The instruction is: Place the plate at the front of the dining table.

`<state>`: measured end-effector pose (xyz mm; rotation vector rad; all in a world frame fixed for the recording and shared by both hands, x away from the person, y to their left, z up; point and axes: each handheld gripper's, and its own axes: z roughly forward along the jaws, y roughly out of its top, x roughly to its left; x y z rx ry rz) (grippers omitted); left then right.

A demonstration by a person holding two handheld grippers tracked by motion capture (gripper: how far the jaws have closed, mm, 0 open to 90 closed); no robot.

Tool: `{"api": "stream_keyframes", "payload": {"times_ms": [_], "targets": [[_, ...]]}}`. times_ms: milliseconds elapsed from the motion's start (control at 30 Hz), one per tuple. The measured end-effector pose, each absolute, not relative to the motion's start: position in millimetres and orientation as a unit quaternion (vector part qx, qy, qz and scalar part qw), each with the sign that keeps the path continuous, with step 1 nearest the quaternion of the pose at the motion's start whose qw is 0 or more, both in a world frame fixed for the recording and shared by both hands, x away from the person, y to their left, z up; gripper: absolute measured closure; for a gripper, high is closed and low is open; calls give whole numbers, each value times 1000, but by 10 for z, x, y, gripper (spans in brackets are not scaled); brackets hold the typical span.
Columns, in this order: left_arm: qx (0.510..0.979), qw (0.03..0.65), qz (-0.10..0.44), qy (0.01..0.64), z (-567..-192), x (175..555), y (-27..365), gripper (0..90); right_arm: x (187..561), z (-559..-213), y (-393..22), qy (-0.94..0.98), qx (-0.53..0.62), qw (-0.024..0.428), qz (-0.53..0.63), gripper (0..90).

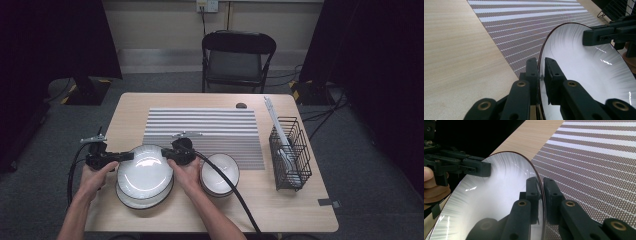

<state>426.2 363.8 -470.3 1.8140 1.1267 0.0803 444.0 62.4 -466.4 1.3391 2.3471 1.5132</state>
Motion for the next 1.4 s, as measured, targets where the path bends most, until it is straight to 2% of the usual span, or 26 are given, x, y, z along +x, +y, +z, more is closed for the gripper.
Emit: {"api": "stream_keyframes", "payload": {"times_ms": [233, 600, 733, 1000, 1400], "targets": [[734, 493, 60, 463, -4638, 4315, 3608, 826, 4455, -4627, 620, 755, 433, 39, 492, 837], [732, 491, 50, 470, -4662, 4241, 3652, 802, 4467, -4622, 610, 754, 432, 44, 493, 837], [728, 495, 47, 472, -4674, 4226, 3679, 834, 4466, -4623, 611, 754, 433, 45, 492, 836], [729, 495, 73, 467, -4594, 4321, 3645, 839, 4486, -4582, 611, 751, 438, 54, 492, 838], [726, 494, 52, 476, -4667, 4233, 3686, 802, 4493, -4586, 603, 750, 438, 52, 492, 840]]}}
